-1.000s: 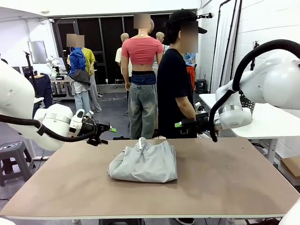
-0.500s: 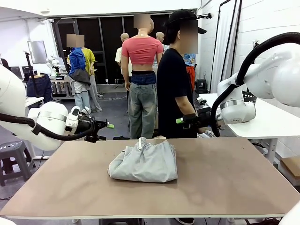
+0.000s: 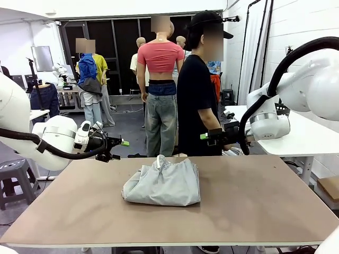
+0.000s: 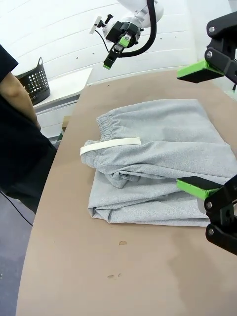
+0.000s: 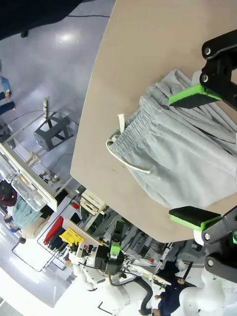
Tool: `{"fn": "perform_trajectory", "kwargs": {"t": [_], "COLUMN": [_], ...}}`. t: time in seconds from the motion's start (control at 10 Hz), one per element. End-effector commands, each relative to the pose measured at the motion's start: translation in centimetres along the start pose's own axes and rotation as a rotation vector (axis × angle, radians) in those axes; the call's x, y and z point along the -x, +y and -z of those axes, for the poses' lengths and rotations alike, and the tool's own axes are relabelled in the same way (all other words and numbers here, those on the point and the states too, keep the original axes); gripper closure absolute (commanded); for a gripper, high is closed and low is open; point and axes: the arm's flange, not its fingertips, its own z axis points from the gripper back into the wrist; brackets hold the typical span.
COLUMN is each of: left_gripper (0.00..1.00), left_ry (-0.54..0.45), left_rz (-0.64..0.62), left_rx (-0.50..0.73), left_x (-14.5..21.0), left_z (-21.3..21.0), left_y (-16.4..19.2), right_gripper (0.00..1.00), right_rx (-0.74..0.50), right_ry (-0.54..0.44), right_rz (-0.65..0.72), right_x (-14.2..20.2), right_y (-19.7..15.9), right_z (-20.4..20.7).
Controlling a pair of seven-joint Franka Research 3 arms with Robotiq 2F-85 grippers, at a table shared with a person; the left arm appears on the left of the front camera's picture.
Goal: Fold the training pants.
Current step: Fold the Training pants in half.
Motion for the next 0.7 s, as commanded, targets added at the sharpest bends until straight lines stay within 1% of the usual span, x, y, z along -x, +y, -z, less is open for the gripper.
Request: {"fn": "perform_trajectory", "kwargs": {"t": [0.0,0.6], "left_gripper": [0.0,0.0], "left_ry": [0.009,0.009], "left_rz": [-0.007,-0.007], "left_rx": [-0.01,-0.01], "left_x": [-0.45,-0.45], "left_z": [-0.02,-0.02], "left_y": [-0.08,-0.08], "right_gripper": [0.0,0.0], "right_rx": [-0.005,-0.005], "right_ry": [0.003,0.003], "right_rz": [0.011,0.011], "right_x": [0.05,0.05], "right_y": [-0.03,-0.03], "right_z": [0.15,0.15]}}
